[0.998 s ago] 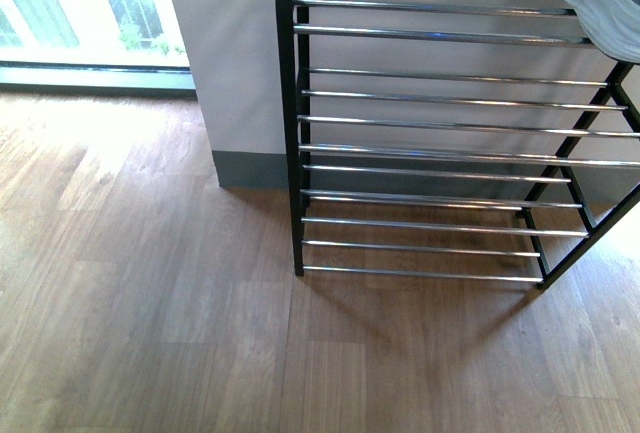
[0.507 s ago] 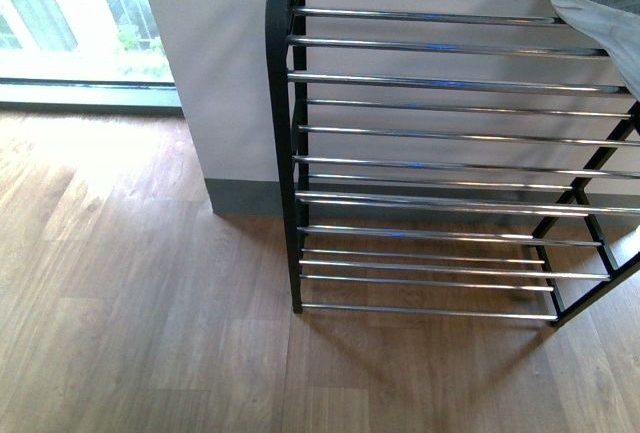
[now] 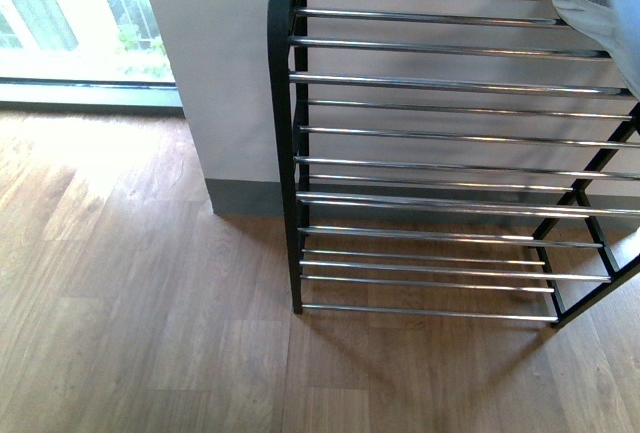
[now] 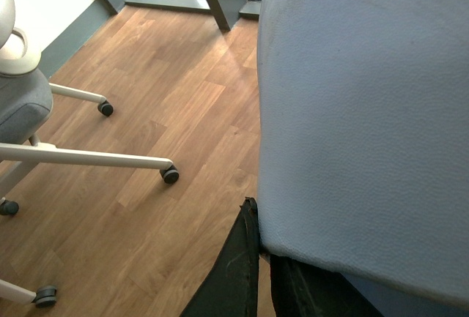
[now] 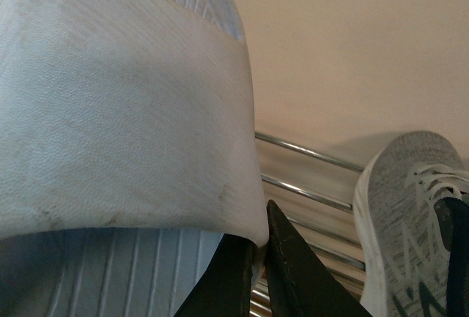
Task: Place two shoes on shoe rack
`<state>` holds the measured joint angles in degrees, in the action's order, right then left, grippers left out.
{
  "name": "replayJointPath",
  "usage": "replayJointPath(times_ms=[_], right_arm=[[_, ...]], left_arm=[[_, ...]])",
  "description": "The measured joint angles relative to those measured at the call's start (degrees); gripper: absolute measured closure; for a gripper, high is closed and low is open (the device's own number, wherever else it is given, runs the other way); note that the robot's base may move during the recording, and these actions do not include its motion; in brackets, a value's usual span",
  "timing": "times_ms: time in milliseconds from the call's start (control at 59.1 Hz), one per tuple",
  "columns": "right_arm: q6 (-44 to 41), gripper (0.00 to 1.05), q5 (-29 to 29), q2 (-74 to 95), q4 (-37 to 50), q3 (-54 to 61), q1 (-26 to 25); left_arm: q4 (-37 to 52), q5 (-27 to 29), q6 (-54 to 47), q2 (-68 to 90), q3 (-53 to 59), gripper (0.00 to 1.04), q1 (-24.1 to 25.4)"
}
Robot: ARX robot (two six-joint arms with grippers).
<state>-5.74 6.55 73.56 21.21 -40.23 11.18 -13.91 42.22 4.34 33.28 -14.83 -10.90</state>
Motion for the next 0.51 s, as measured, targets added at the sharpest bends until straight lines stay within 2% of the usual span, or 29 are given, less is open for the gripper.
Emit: replayJointPath(times_ms=[372,507], right_arm=[[-10.97,1.03,-8.57,22.82,-0.02,-16.46,0.0],[-17.33,1.03,-13.07,30.27,-1.92,-23.69,0.72]], left_arm=[[0.0,-0.02,0.0,-0.02,0.0,1.03,0.0],[0.0,-0.02,0.0,-0.02,0.0,1.03,0.0]])
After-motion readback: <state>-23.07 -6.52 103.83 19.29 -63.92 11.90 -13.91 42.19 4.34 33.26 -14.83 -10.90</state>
